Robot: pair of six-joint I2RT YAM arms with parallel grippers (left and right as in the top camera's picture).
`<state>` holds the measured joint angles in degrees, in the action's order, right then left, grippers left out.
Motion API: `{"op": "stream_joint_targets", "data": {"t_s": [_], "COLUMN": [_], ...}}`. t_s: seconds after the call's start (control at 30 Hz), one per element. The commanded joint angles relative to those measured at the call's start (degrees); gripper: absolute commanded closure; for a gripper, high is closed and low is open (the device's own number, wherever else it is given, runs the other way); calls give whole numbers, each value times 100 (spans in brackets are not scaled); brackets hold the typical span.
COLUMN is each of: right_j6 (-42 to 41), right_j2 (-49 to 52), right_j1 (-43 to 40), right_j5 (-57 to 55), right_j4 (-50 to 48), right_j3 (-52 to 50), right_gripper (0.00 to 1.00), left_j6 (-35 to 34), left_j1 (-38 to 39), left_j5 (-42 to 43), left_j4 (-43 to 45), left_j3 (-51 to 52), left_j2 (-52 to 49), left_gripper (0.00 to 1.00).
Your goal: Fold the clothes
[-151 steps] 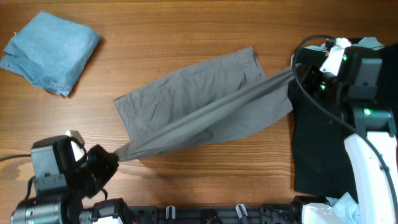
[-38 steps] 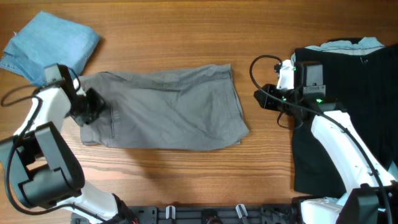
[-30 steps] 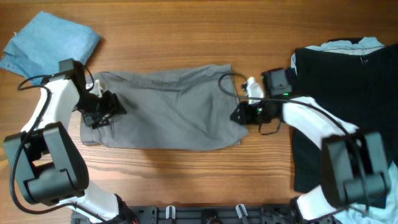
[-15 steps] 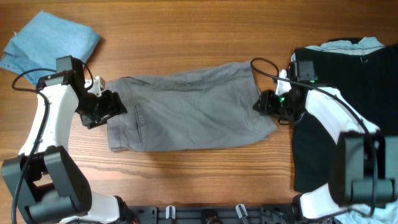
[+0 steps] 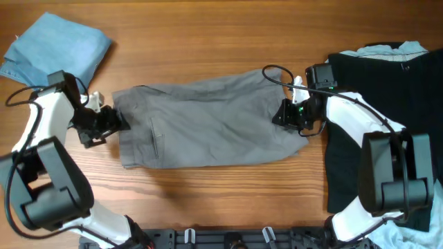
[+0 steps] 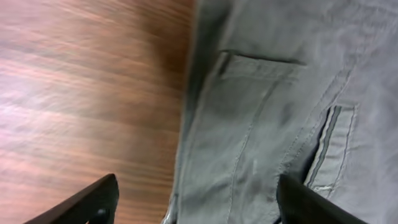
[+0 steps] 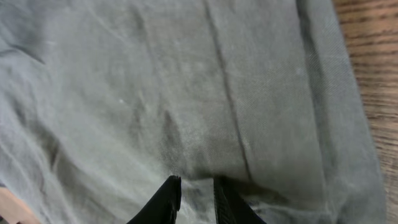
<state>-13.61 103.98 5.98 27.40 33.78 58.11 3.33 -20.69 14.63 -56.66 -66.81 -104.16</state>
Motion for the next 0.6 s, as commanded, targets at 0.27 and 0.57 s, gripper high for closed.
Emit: {"op": "stream_joint_targets", "data": {"t_s": [0.27,0.57], "right_j6": [-9,-9], "right_j2": [70,0], "right_j1": [17,17], "right_j5": [98,232], "right_j4": [-151,-85], "right_j3": [-44,-39], "right_gripper": [78,79], "left_j6": [697,479], "left_j1": [433,535], "left_j5": [623,7], "left_j4": [286,-1845], "left_j3": [20,-1167], "left_j2": [-1478,-960], "left_gripper": [67,96]}}
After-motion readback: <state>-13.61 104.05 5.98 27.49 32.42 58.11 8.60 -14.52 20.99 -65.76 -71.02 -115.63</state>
